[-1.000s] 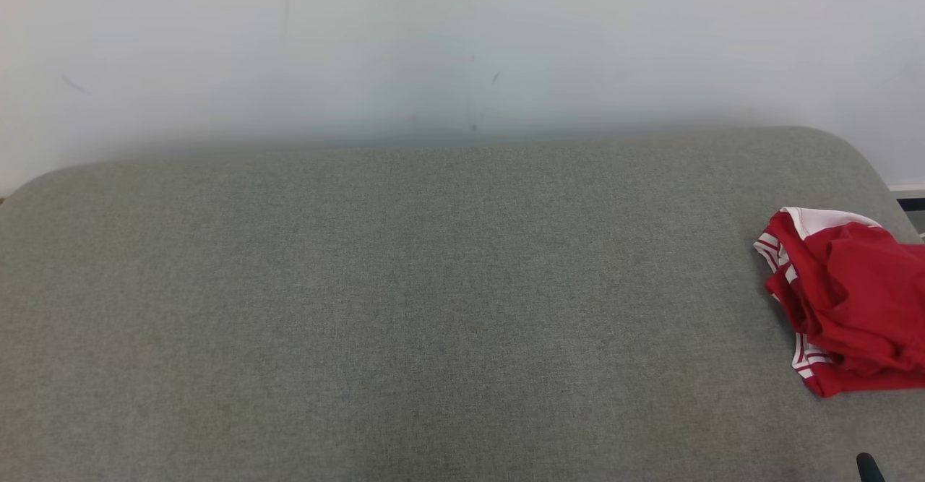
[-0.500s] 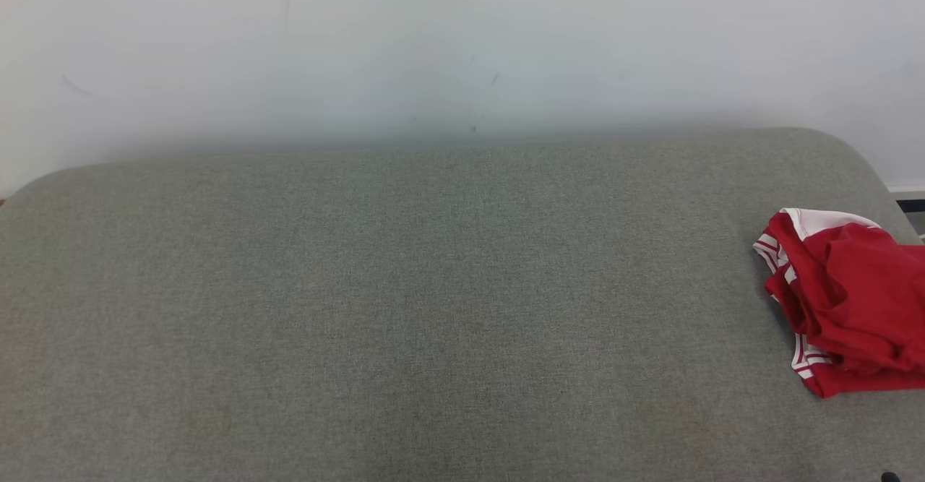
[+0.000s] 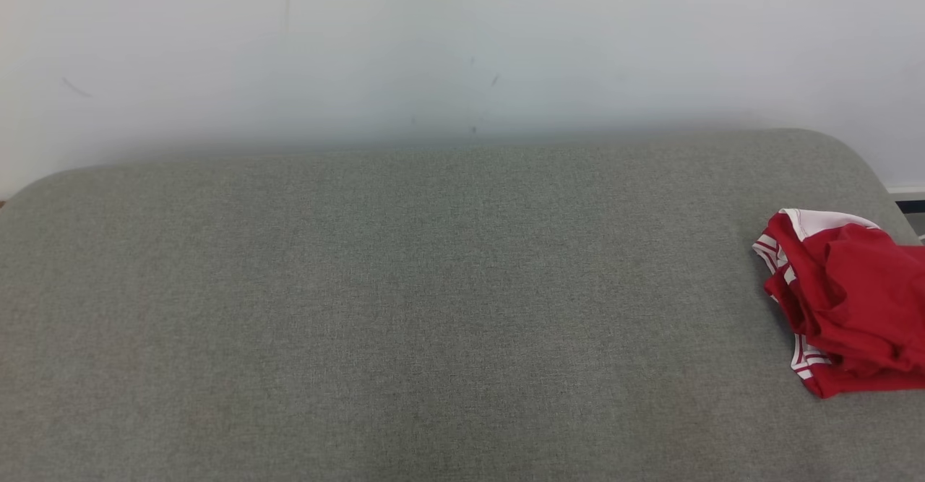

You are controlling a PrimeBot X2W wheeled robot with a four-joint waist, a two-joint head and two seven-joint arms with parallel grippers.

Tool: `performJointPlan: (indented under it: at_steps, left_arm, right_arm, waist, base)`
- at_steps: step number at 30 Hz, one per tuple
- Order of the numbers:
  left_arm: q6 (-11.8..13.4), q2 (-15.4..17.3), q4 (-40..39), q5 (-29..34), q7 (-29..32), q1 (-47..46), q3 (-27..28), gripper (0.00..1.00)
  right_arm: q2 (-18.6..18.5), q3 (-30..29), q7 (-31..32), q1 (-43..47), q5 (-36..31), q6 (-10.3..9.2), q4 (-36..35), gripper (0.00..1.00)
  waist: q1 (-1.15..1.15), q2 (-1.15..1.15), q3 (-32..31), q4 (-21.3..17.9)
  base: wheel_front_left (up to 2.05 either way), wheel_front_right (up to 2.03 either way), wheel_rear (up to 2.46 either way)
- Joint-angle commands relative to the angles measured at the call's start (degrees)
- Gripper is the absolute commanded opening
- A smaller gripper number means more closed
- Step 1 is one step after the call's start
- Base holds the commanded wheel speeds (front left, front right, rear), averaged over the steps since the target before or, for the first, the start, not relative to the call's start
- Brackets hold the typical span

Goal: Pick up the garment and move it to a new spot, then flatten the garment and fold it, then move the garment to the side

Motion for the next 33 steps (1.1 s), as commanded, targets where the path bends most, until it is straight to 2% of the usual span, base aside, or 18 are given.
performJointPlan:
  at_steps: [1, 33]
  left_arm:
    - [-0.6, -0.1, -0.7, -1.1, 0.2, 1.0, 0.4, 0.00]
    - [-5.4, -3.1, -3.5, -12.6, 1.7, 6.9, 2.7, 0.00]
  right_arm:
    - [0.1, -0.5, 0.3, 0.9, 1.3, 0.03, -0.5, 0.00]
    - [0.6, -4.7, 3.1, 5.2, 17.9, 0.02, -1.9, 0.00]
  waist:
    - [0.00, 0.00, 0.0, 0.0]
    - [0.00, 0.00, -0.2, 0.0]
  base:
    - [0.00, 0.00, 0.00]
    - [0.00, 0.00, 0.00]
